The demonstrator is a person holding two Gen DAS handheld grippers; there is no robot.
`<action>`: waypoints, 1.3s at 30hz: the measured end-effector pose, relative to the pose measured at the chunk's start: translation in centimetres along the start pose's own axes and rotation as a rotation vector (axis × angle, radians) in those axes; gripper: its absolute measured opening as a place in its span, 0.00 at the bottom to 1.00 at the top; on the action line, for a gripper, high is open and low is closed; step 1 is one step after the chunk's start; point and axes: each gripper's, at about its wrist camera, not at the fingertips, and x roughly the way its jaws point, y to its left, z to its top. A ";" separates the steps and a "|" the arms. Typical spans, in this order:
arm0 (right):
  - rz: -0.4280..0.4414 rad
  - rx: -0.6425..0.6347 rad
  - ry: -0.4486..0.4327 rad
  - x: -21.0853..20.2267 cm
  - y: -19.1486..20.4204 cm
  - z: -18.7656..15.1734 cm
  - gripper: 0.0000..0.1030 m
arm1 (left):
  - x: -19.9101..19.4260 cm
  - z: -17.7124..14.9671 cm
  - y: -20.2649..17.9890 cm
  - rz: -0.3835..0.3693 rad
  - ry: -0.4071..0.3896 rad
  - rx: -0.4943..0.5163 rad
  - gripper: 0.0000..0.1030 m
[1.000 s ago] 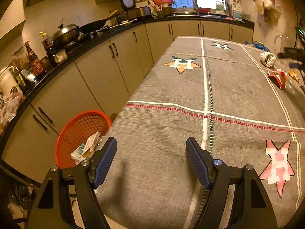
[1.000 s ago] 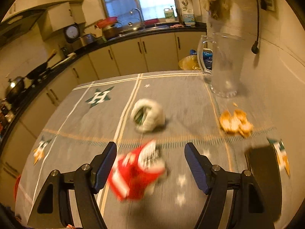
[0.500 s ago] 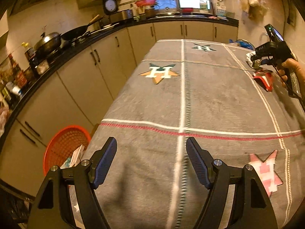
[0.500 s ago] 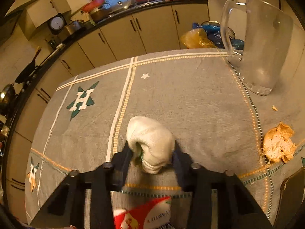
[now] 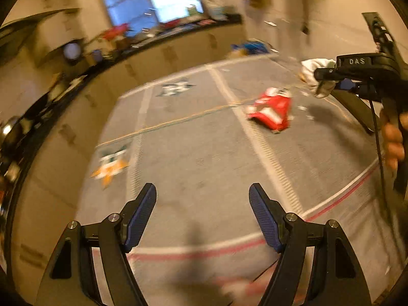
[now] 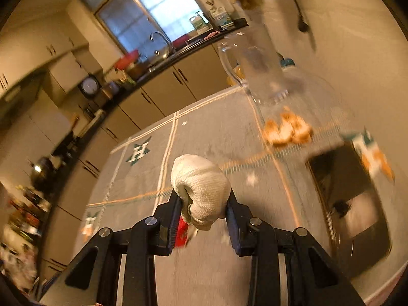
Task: Collect trash
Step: 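Grasp the white cloth with the right tool while the left tool grasps the red-white box, then lift the red-white box and white cloth and carry them toward the wastebasket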
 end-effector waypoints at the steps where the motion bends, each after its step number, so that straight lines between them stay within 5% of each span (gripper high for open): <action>1: -0.001 0.002 -0.008 -0.3 -0.4 -0.4 0.34 | 0.8 0.8 -0.6 -0.020 0.019 0.003 0.72; 15: 0.008 0.033 -0.051 -0.9 -2.8 0.4 0.35 | 10.6 10.6 -6.8 -0.128 0.046 0.065 0.72; 28: 0.002 0.047 -0.039 -0.4 -2.9 0.2 0.35 | 15.0 12.3 -9.0 -0.245 0.092 0.077 0.75; 35: -0.017 0.009 -0.036 -0.1 -2.5 -0.2 0.35 | 13.3 11.2 -7.6 -0.174 0.091 -0.006 0.40; 39: -0.025 -0.020 -0.031 0.3 -2.1 -0.5 0.35 | 9.9 10.3 -6.6 -0.172 0.061 -0.047 0.36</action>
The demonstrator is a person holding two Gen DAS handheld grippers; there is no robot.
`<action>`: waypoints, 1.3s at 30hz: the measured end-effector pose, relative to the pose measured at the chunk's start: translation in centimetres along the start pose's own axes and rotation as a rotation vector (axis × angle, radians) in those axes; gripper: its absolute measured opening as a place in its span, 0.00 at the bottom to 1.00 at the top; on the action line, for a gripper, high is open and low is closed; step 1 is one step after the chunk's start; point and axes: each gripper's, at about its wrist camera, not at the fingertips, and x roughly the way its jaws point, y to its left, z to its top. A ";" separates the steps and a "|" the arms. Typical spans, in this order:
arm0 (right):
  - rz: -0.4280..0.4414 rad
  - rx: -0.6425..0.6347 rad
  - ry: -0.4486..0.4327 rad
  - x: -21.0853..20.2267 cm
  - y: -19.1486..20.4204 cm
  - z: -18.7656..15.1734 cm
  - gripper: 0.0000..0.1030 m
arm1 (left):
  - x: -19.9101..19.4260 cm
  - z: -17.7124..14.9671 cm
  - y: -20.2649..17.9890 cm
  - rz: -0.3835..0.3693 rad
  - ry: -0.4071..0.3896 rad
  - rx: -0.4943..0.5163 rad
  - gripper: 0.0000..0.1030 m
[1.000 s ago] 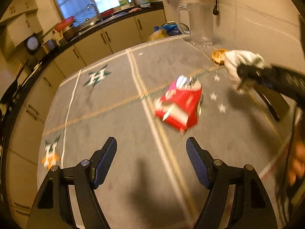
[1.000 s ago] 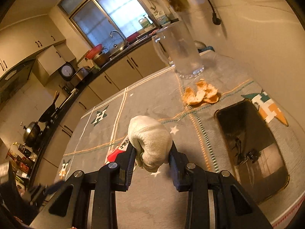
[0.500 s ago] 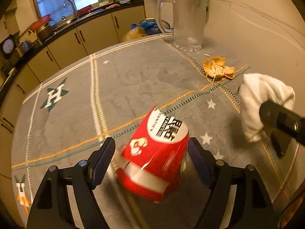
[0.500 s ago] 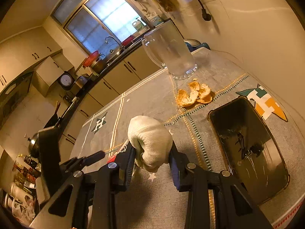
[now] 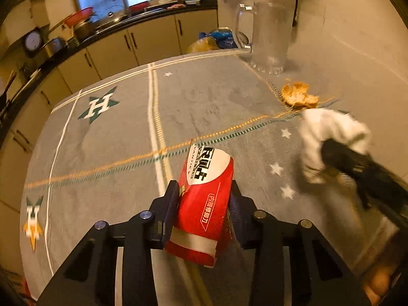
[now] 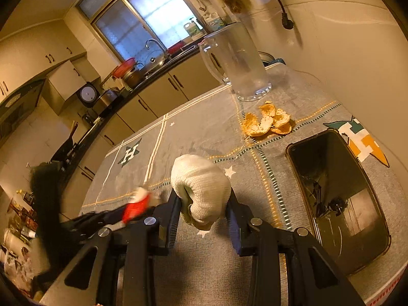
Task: Collect trash
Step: 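Lift the red-white box and white cloth and carry them toward the wastebasket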
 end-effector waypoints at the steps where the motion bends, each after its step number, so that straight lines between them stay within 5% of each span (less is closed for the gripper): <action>1: -0.003 -0.007 0.001 0.0 0.1 -0.1 0.35 | -1.1 -0.5 0.1 -0.010 -0.018 -0.006 0.35; 10: 0.001 -0.059 0.012 0.5 1.1 -0.6 0.35 | -8.8 -5.6 2.3 -0.009 -0.119 -0.130 0.35; 21: -0.012 -0.135 0.024 1.0 2.5 -1.6 0.35 | -14.6 -13.8 7.5 0.171 -0.174 -0.299 0.35; 25: -0.026 -0.173 0.039 1.5 3.1 -2.3 0.35 | -16.1 -15.6 9.2 0.329 -0.216 -0.298 0.35; 39: -0.100 -0.348 0.029 1.0 7.1 -5.5 0.35 | -20.6 -21.3 13.7 0.426 -0.272 -0.393 0.37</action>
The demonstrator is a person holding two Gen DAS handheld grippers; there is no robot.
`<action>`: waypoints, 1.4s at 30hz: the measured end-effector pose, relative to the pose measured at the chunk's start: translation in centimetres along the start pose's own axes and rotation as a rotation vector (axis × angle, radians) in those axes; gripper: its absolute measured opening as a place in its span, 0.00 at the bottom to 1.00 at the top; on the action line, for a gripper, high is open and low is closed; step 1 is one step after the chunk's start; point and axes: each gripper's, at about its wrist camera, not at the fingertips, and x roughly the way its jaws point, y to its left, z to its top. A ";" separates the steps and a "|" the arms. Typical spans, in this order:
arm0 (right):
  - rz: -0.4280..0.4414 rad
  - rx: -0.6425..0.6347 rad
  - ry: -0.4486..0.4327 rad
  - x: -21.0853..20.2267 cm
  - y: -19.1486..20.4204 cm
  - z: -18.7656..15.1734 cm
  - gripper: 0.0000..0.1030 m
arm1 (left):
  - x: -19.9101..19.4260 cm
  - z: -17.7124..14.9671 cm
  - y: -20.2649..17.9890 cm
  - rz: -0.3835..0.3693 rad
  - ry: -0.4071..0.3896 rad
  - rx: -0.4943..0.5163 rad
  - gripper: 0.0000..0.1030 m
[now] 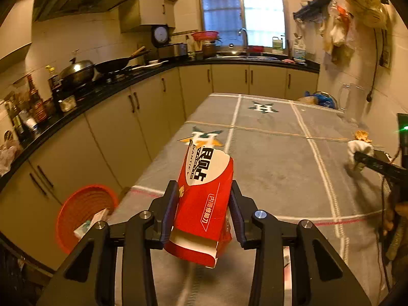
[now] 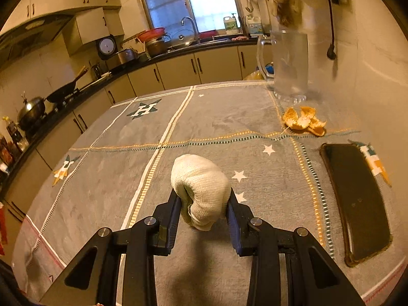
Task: Collect trash
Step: 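Lift the red-white box and white cloth and carry them toward the wastebasket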
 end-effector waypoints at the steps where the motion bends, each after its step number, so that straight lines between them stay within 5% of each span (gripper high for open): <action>1: 0.007 -0.003 -0.005 -0.6 0.4 -0.2 0.35 | -0.2 -0.2 0.7 0.008 0.003 -0.007 0.37; 10: 0.135 -0.017 0.010 -4.9 5.1 -2.3 0.35 | -0.2 -1.5 4.7 0.010 0.071 -0.086 0.37; 25: 0.320 -0.152 0.014 -8.6 14.4 -4.6 0.35 | -2.3 -2.7 7.4 0.018 0.056 -0.131 0.37; 42: 0.366 -0.200 0.026 -10.0 15.8 -6.1 0.36 | -1.2 -3.2 6.9 0.031 0.108 -0.103 0.37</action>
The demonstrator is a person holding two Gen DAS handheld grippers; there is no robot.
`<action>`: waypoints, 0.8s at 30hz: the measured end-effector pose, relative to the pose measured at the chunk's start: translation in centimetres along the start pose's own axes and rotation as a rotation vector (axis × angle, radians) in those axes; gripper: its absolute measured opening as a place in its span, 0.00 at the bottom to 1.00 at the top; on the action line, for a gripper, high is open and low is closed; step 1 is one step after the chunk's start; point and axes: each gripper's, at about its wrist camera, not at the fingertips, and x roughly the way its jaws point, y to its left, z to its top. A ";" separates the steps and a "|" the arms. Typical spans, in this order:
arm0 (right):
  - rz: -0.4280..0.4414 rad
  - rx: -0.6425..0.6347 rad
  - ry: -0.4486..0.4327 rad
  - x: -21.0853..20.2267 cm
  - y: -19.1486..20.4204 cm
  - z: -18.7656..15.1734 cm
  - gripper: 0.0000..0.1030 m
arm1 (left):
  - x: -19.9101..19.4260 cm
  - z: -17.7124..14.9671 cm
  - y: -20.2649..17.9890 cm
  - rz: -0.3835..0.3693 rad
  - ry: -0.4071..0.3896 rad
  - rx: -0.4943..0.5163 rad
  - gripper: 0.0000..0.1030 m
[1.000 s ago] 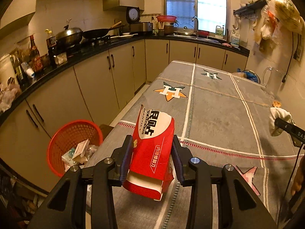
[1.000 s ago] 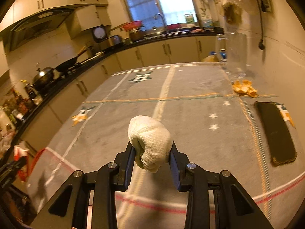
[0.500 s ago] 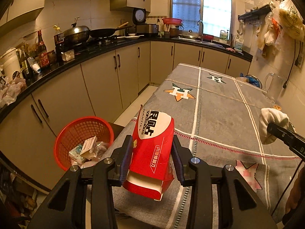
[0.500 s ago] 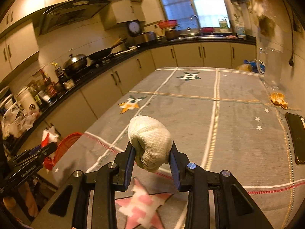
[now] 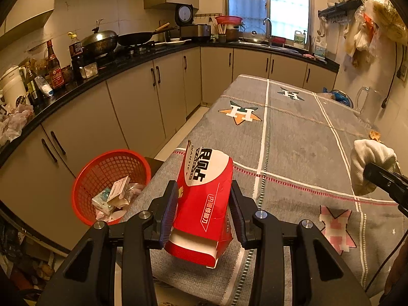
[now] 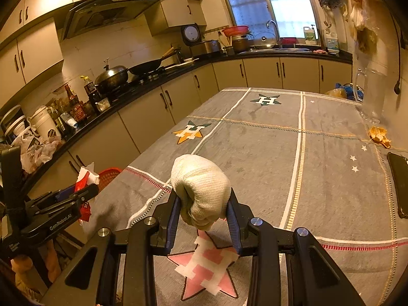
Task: Collect trash
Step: 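Lift the red-white box and white cloth and carry them toward the wastebasket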
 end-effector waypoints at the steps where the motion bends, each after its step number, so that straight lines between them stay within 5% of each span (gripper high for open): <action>1: 0.001 -0.001 0.000 0.0 0.0 0.0 0.36 | 0.0 0.0 0.0 0.000 0.002 0.001 0.37; 24: 0.019 -0.038 0.013 0.2 1.6 0.0 0.36 | 0.2 -0.2 1.1 0.006 0.019 -0.015 0.37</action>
